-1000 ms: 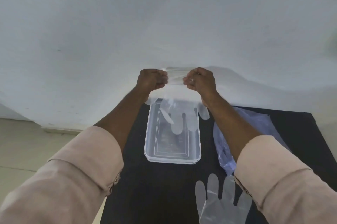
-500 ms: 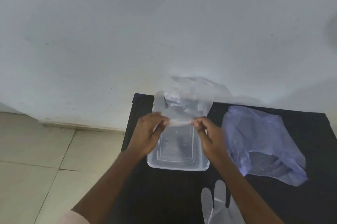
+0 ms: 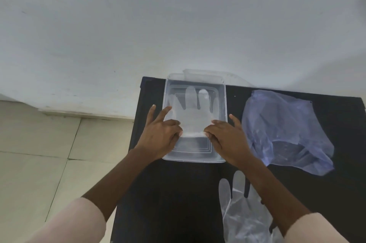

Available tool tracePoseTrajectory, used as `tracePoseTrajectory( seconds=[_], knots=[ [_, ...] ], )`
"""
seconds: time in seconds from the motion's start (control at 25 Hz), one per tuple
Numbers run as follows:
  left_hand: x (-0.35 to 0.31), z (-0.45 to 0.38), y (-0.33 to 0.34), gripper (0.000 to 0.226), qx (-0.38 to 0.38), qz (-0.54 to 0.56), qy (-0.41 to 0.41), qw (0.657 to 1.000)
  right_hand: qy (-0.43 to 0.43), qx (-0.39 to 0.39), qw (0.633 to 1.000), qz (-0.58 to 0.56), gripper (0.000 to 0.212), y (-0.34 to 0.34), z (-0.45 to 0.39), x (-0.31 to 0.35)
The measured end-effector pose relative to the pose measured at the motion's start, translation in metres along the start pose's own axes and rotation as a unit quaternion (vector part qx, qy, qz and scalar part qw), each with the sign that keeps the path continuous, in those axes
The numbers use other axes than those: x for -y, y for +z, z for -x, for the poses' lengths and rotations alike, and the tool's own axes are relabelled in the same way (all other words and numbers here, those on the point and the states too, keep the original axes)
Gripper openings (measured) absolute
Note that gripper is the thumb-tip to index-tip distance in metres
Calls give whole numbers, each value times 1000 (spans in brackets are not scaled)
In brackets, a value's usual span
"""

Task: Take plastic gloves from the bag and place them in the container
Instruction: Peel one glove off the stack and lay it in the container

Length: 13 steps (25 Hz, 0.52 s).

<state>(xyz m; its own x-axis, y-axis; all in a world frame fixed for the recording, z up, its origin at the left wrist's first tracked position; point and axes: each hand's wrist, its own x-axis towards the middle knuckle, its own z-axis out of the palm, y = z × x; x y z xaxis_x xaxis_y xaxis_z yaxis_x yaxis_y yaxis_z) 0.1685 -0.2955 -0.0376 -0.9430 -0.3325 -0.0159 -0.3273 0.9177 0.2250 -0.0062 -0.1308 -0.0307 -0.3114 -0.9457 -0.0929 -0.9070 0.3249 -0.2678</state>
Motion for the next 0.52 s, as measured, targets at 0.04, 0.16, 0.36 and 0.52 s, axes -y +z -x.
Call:
tracePoseTrajectory(
  seconds=[0.04, 0.16, 0.36, 0.52],
  knots=[
    [2, 1, 0, 33, 35, 3, 8, 999, -7, 43, 999, 19, 23, -5, 1, 1],
    [6, 3, -6, 65, 128, -1, 24, 991, -30, 171, 982, 75, 41, -18, 1, 3],
    [7, -4, -18, 81, 224, -64, 45, 972, -69, 265, 948, 165, 45, -24, -4, 1],
    [6, -3, -19, 81, 244, -76, 37, 966, -80, 294, 929, 210, 44, -27, -6, 4]
  ],
)
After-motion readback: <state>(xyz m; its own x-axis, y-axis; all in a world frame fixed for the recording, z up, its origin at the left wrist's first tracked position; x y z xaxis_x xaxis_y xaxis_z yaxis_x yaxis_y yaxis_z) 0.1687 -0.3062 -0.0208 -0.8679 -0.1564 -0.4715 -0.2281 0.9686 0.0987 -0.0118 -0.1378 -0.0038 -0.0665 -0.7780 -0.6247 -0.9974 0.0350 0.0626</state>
